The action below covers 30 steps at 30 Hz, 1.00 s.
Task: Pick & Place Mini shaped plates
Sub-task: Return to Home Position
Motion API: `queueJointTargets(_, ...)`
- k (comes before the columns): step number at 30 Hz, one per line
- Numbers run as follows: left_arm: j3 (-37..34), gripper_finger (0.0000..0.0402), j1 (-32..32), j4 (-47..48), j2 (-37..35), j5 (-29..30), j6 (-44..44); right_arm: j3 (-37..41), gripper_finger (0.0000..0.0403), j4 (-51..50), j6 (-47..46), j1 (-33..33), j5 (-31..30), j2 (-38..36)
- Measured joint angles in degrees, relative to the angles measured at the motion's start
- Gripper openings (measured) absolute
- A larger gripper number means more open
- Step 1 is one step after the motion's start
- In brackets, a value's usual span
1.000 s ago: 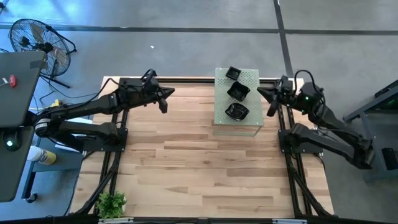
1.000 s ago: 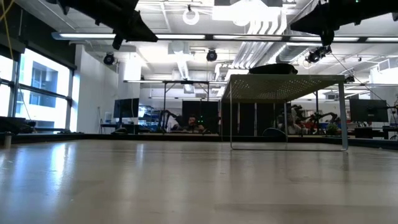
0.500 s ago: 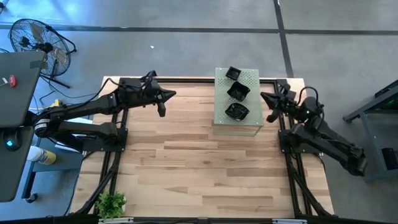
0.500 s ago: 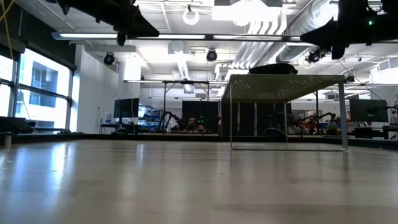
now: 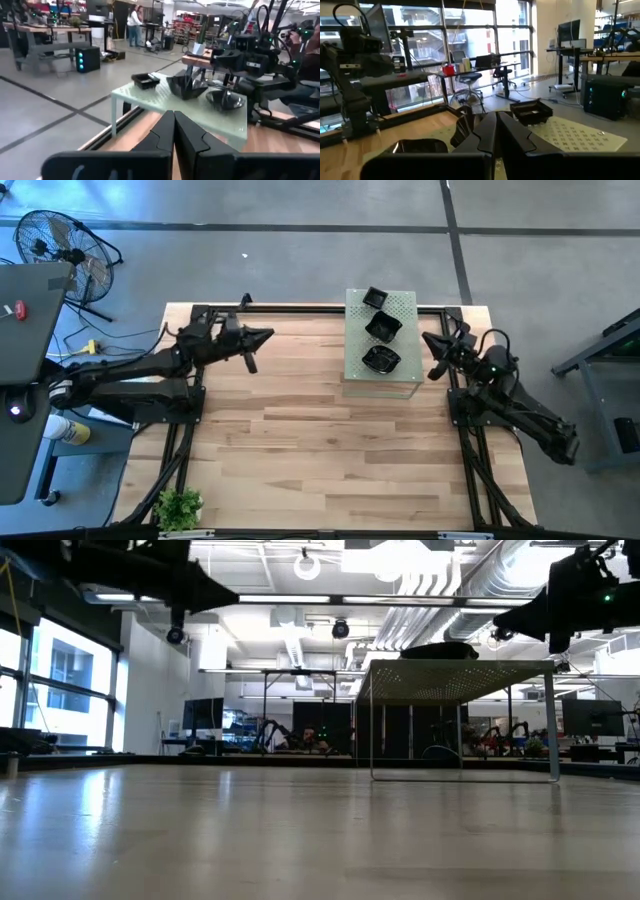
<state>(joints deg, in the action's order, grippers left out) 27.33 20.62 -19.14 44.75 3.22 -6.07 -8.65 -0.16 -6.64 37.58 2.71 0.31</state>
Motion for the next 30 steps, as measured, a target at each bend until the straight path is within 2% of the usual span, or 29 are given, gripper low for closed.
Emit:
queueJointTargets(14, -15.62, 0.0001, 0.0, 9.53, -23.53, 0.55, -0.44, -0.08, 0.0012, -3.95, 0.1, -0.02, -1.76, -0.28)
queueJointTargets(20, -20.9, 0.0001, 0.0, 14.52, -32.82, -2.69, -1.35, -0.08, 0.0012, -3.91, 0.51, -0.02, -1.76, -0.28)
queueJointTargets(25, -26.37, 0.0001, -0.02, 15.14, -38.52, -4.37, -3.13, -0.08, 0.0012, -3.91, 0.82, -0.02, -2.4, -0.28)
queueJointTargets(30, -26.47, 0.0001, 0.0, 18.21, -41.01, -1.65, -0.77, -0.08, 0.0012, -3.89, 0.92, -0.02, -2.78, -0.22)
